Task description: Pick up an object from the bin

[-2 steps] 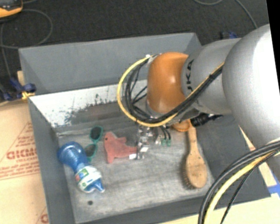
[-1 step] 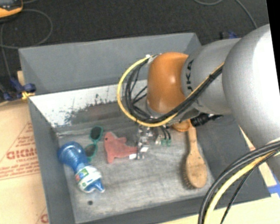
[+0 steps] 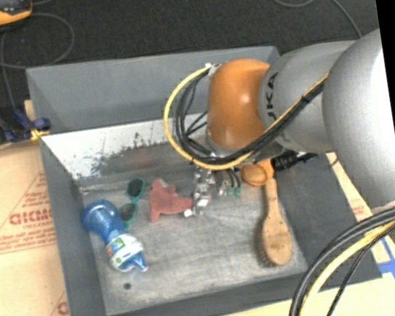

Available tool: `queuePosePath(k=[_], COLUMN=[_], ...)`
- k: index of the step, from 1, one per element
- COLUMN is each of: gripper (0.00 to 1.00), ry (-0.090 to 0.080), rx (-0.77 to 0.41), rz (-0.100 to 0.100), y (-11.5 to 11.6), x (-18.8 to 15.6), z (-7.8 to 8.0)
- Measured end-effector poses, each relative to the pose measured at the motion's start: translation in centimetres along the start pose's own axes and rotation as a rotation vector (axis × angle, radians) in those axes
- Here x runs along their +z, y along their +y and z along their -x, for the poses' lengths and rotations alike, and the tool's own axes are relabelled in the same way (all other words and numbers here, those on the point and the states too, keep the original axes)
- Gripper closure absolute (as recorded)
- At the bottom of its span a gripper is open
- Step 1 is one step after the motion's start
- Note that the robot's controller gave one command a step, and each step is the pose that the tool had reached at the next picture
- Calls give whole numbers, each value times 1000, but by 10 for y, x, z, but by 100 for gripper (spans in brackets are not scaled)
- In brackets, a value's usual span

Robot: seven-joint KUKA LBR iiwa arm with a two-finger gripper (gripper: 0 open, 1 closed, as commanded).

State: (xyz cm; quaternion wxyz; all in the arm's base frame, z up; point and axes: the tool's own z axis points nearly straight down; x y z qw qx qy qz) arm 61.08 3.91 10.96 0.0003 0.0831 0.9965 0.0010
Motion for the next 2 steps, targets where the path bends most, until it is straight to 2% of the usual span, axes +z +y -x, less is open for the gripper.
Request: queuePosePath(k=[1, 2], gripper=[100, 100], ry=[-3, 2], rx=[-41, 8], rz=[-4, -2], y=[-9, -8], x=[-36, -95], z=[7, -5])
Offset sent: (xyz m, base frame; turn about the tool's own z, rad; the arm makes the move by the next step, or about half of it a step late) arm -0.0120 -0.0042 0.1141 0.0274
